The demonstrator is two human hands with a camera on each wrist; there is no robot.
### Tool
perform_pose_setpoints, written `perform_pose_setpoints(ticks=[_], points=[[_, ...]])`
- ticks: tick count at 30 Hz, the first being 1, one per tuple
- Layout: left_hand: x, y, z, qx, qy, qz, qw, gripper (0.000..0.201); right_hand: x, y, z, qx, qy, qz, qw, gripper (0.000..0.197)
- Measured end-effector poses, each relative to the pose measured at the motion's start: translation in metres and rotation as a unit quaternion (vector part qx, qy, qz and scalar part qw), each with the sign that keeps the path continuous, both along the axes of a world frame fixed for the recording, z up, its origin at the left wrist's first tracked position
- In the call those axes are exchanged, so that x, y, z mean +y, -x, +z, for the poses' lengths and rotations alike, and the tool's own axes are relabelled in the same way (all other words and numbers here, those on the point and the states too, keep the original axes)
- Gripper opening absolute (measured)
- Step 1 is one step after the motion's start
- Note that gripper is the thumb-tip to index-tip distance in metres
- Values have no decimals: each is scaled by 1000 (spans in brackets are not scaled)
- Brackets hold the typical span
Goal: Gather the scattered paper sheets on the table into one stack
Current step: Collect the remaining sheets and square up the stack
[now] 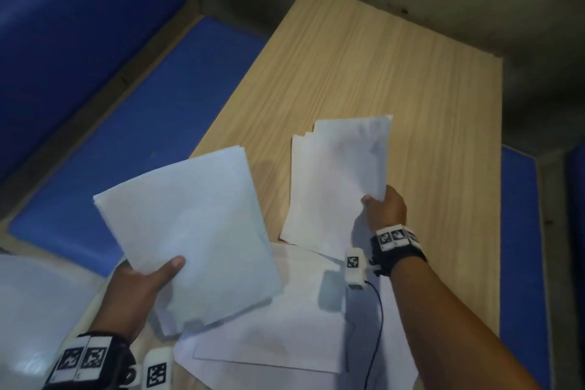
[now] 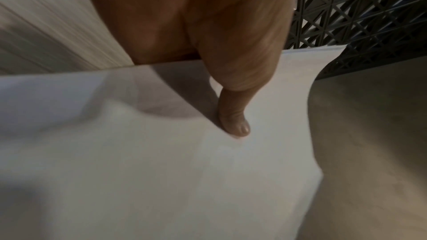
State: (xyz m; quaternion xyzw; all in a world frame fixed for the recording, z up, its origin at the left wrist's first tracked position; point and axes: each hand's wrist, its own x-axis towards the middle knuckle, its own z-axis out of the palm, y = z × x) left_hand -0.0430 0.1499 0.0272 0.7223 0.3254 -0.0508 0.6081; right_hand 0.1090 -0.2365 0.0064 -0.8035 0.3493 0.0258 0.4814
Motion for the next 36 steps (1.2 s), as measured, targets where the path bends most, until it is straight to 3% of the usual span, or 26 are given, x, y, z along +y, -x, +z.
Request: perform_pose_setpoints(ticks=[4,6,9,14,17,19,23,25,27,29,36], points=[[-6,-3,-8,9,22,-5,1000,22,-30,32,39,-119,-65,-32,990,30],[-10,-3,-13,17,30,-9,999,19,-45,55,64,-110,-35,16,993,29],[-30,-3,-12,25,50,-36,998,33,-50,95,88,-106,-74,79,989,31],[-81,3,-6,37,125,-125,983,38,-22,139,66,-69,-114,160,978,36],[-110,9,10,24,121,-176,977,16,-3,161,54,-71,-142,170,973,39],[-123,15,19,40,141,-159,976,9,5,173,47,-73,-156,156,973,43],[-126,34,25,74,295,-85,949,73,17,195,49,-116,-155,101,976,48],[-128,41,29,14,253,-102,962,70,22,204,53,-152,-145,93,973,52],[-129,46,37,-61,116,-118,984,48,25,212,58,-181,-143,90,969,52],[-131,48,44,-78,46,-111,990,31,25,219,60,-205,-162,89,961,55],[-132,63,59,-112,62,-117,985,42,25,234,63,-216,-171,86,957,58]])
